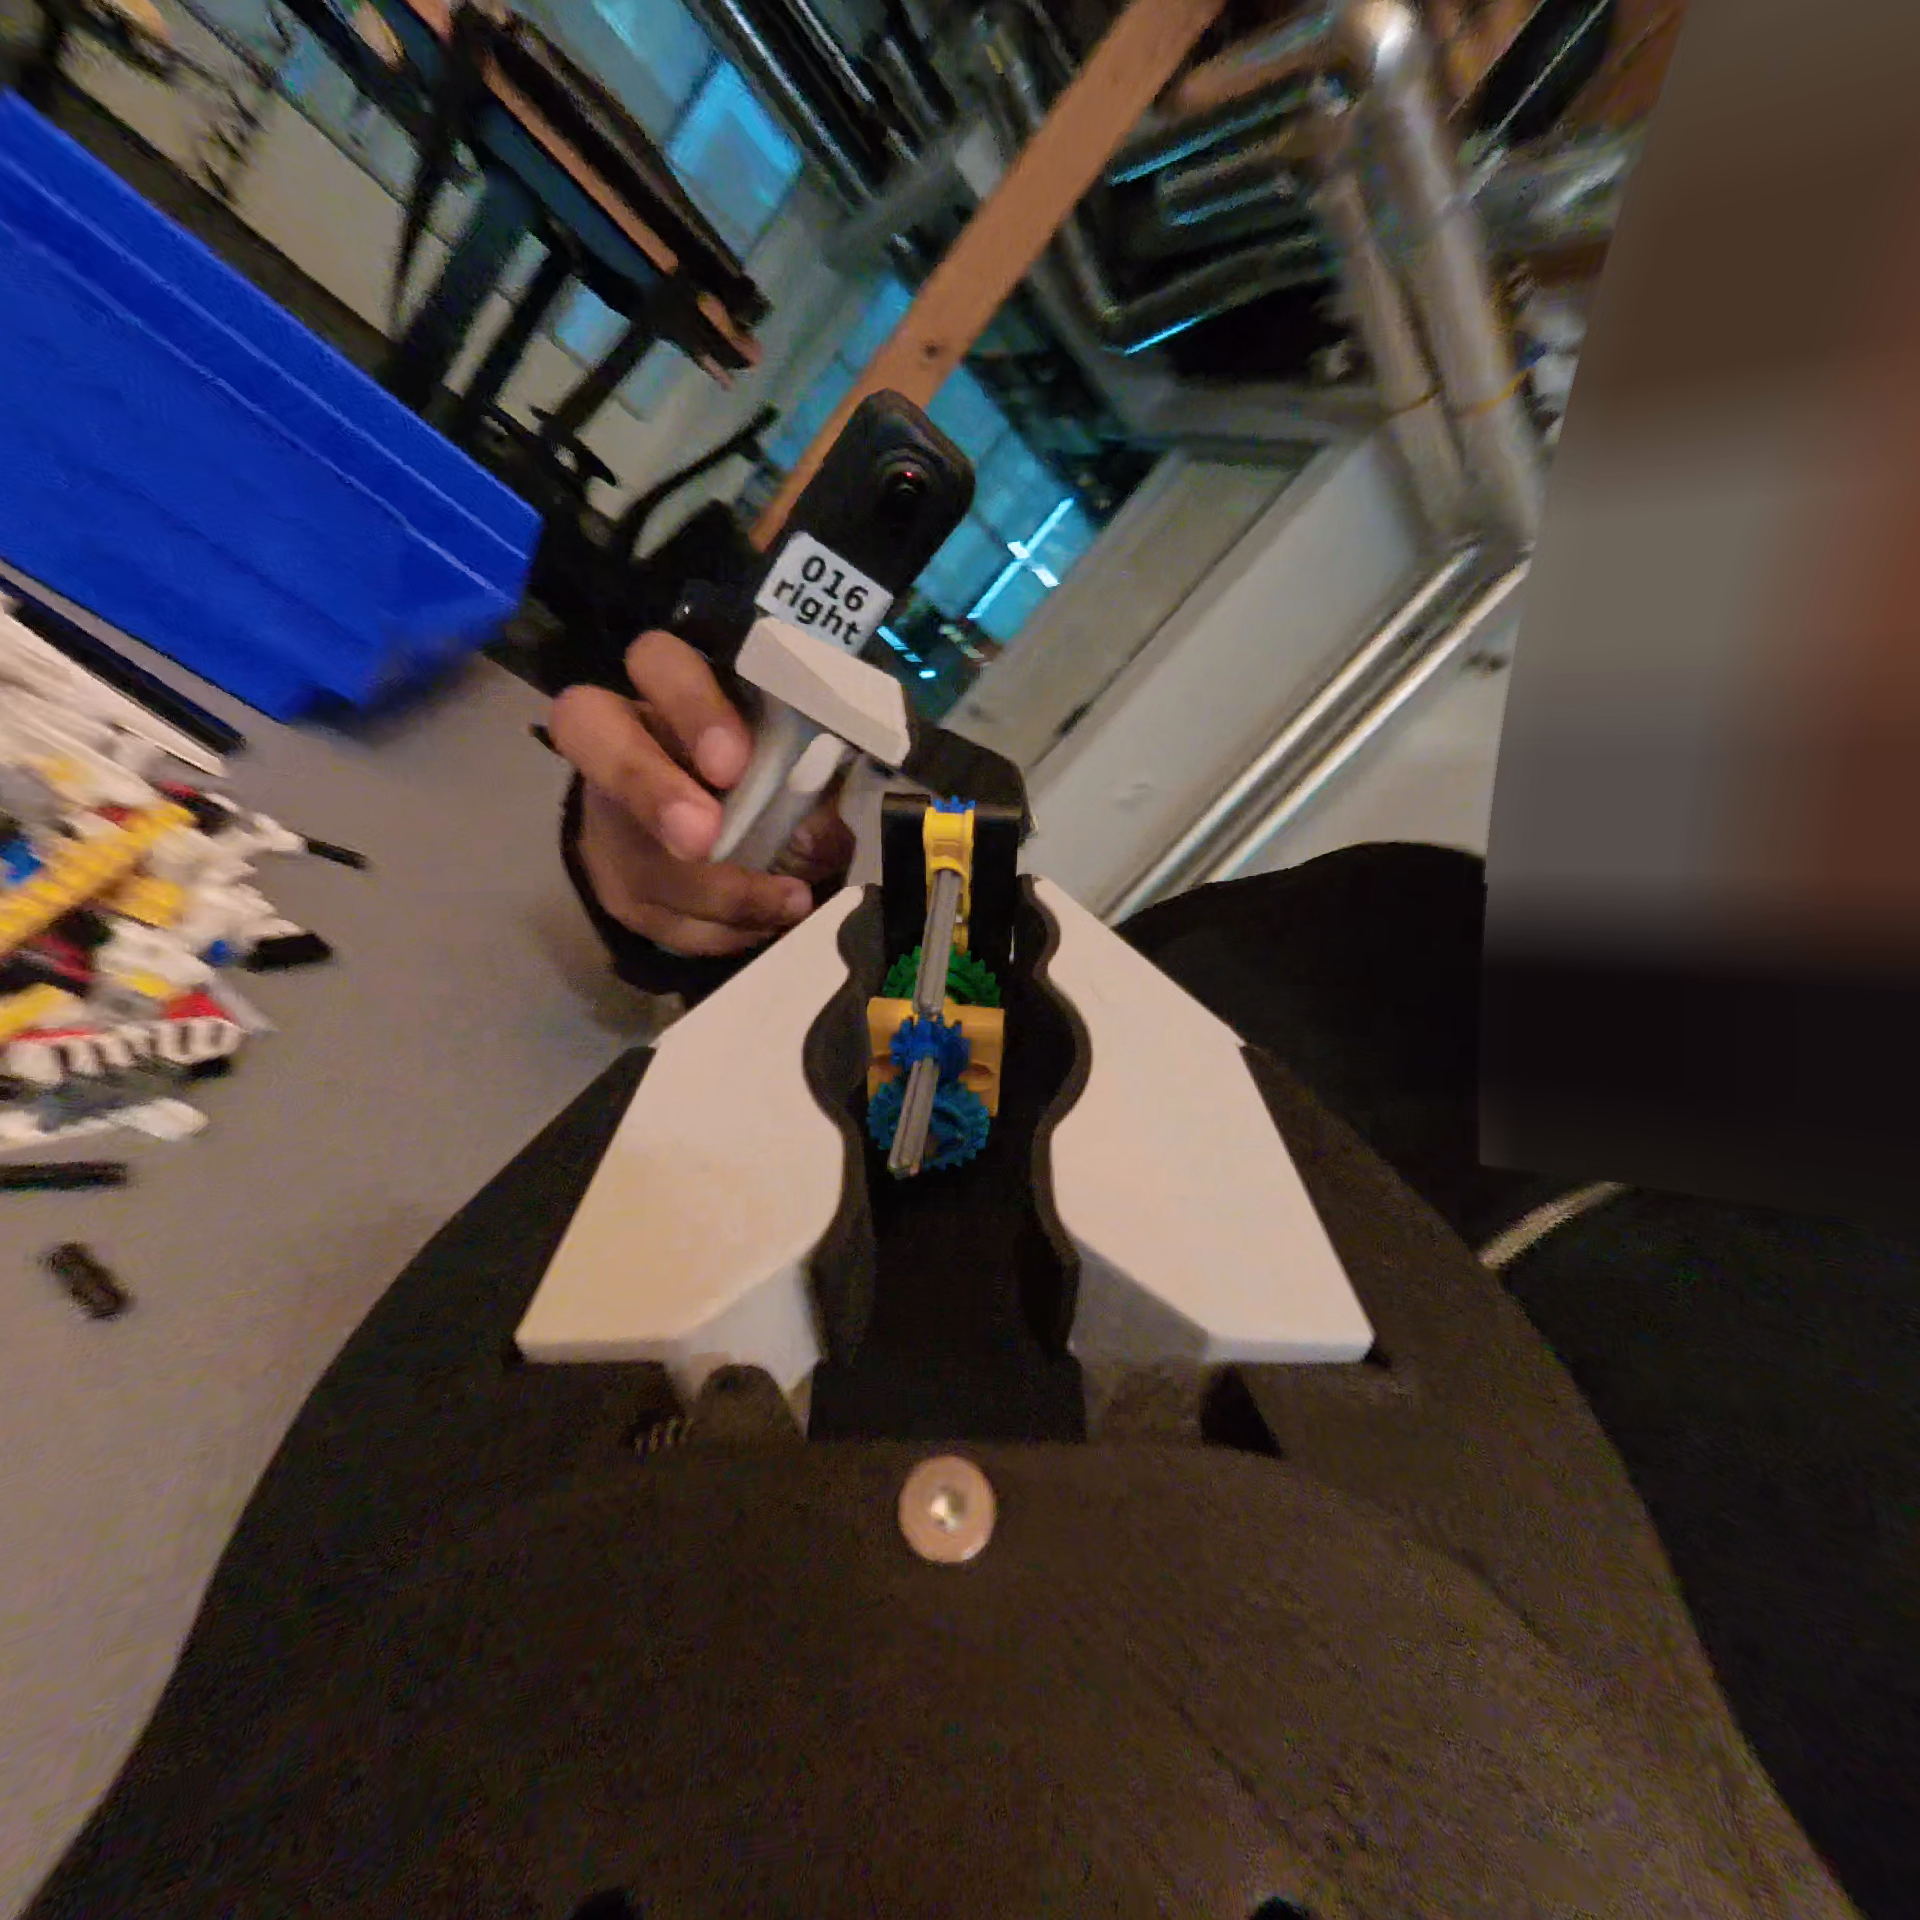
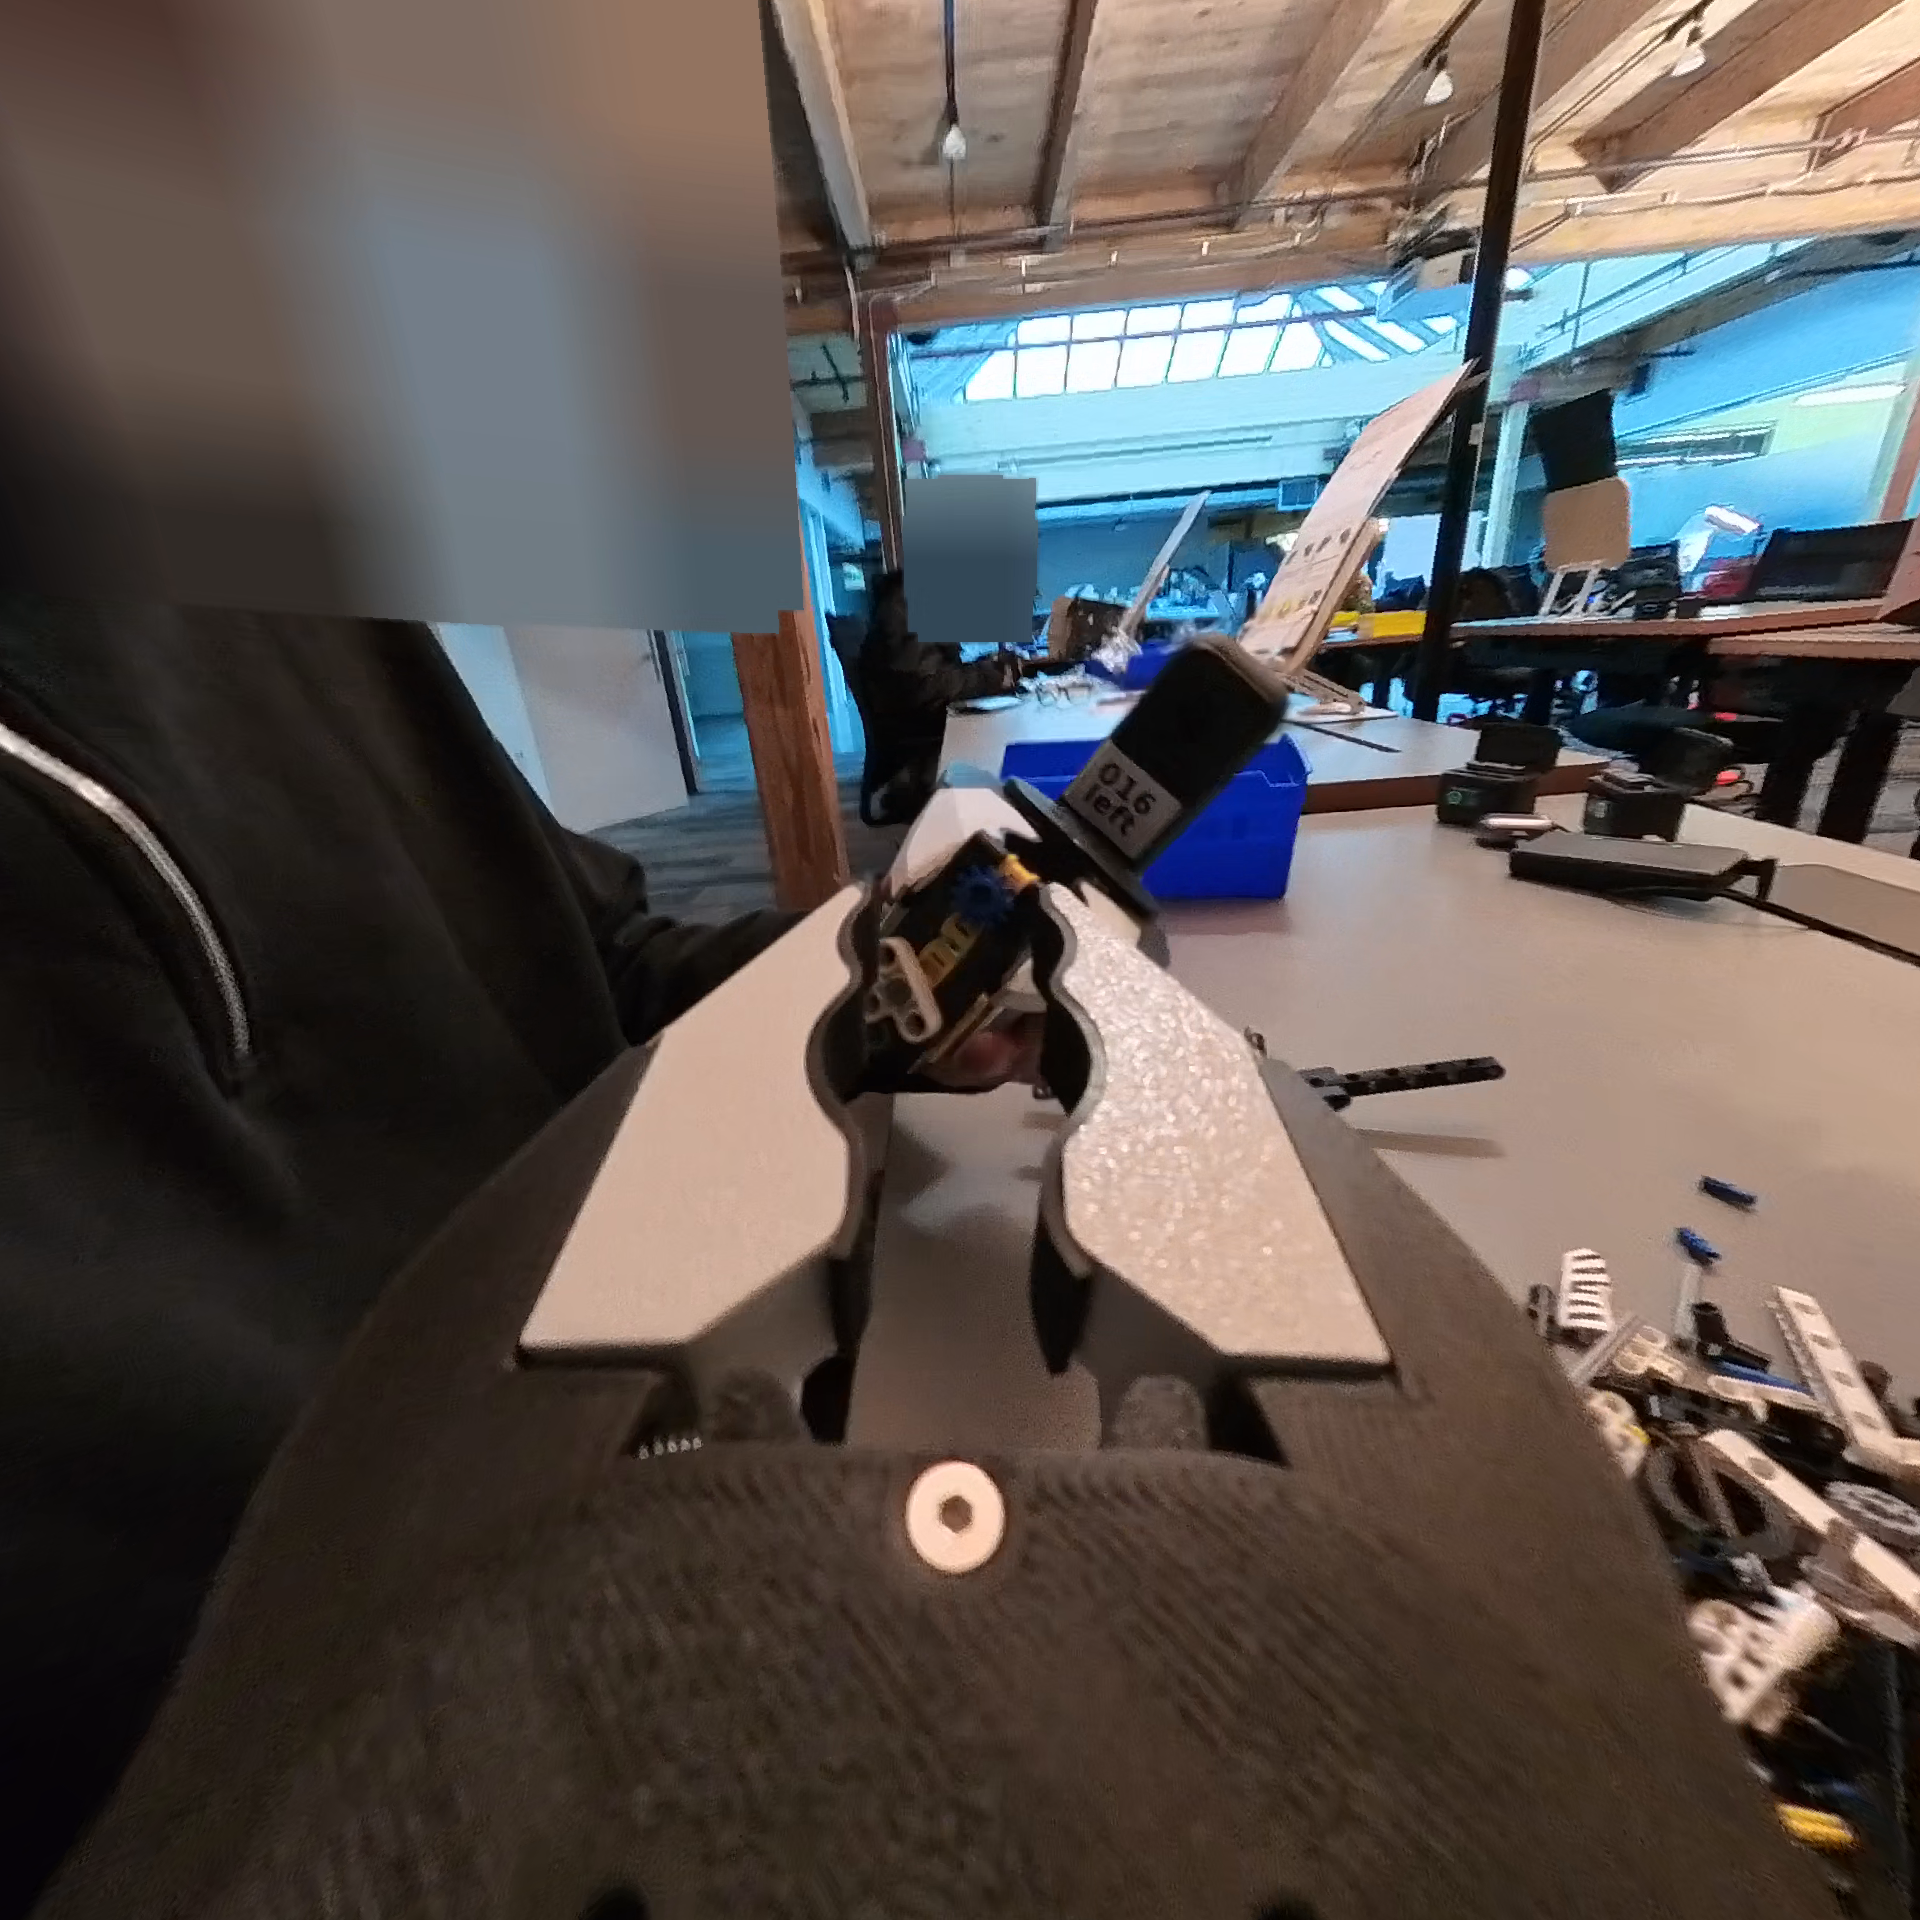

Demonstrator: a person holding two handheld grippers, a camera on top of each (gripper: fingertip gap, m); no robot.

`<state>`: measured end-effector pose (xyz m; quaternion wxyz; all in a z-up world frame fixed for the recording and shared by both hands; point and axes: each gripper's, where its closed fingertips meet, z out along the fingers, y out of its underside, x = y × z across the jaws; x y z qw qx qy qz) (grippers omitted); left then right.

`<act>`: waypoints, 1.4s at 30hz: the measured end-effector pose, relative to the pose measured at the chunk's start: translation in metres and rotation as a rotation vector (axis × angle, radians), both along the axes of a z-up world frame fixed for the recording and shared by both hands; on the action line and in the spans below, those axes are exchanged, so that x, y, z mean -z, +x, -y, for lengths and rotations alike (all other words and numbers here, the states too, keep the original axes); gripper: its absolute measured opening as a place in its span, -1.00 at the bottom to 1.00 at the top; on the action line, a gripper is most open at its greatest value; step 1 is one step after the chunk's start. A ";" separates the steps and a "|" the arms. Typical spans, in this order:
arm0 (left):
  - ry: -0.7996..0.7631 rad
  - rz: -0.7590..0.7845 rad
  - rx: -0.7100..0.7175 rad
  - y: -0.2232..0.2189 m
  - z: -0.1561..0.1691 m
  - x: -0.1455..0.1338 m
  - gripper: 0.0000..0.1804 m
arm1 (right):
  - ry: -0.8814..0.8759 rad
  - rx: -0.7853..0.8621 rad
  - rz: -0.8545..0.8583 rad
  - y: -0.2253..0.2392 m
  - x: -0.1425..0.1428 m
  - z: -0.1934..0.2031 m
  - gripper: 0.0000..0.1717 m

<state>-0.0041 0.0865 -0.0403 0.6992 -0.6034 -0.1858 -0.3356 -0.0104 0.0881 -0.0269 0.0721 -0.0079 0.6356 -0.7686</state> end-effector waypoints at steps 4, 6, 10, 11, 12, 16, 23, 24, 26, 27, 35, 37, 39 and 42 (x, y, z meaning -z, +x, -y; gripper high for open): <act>-0.023 0.052 0.032 0.002 -0.003 0.011 -0.78 | 0.037 0.069 -0.109 0.000 0.005 0.004 -0.77; 0.001 0.074 0.059 0.004 -0.004 0.008 -0.77 | 0.073 0.093 -0.161 0.001 0.009 0.005 -0.85; -0.010 0.086 0.068 0.005 -0.006 0.010 -0.77 | 0.115 0.098 -0.187 0.003 0.013 0.006 -0.82; -0.024 0.078 0.073 0.007 -0.006 0.012 -0.77 | 0.123 0.105 -0.194 0.003 0.014 0.006 -0.83; -0.032 0.074 0.075 0.008 -0.007 0.013 -0.77 | 0.132 0.105 -0.199 0.003 0.016 0.006 -0.84; -0.047 0.075 0.072 0.008 -0.008 0.016 -0.77 | 0.155 0.114 -0.232 0.004 0.019 0.007 -0.88; 0.011 0.104 0.019 -0.006 0.004 0.009 -0.76 | 0.027 0.149 -0.205 -0.005 -0.012 -0.024 -0.89; 0.003 0.101 0.002 -0.009 0.006 0.011 -0.77 | -0.012 0.153 -0.189 -0.007 -0.018 -0.033 -0.90; -0.009 0.094 -0.022 -0.013 0.009 0.012 -0.77 | -0.053 0.180 -0.172 -0.014 -0.024 -0.049 -0.90; -0.015 0.092 -0.038 -0.016 0.010 0.012 -0.77 | -0.055 0.201 -0.171 -0.017 -0.025 -0.053 -0.90; -0.701 -0.154 -0.512 -0.084 0.034 0.103 -0.76 | -0.022 0.257 -0.136 -0.033 -0.011 -0.048 -0.89; -0.896 -0.272 -0.594 -0.097 0.050 0.122 -0.76 | 0.004 0.258 -0.129 -0.036 -0.005 -0.041 -0.89; -1.020 -0.339 -0.638 -0.105 0.062 0.132 -0.76 | 0.026 0.251 -0.123 -0.037 0.000 -0.035 -0.89; -1.051 -0.345 -0.671 -0.112 0.067 0.136 -0.75 | 0.047 0.247 -0.105 -0.038 0.007 -0.026 -0.89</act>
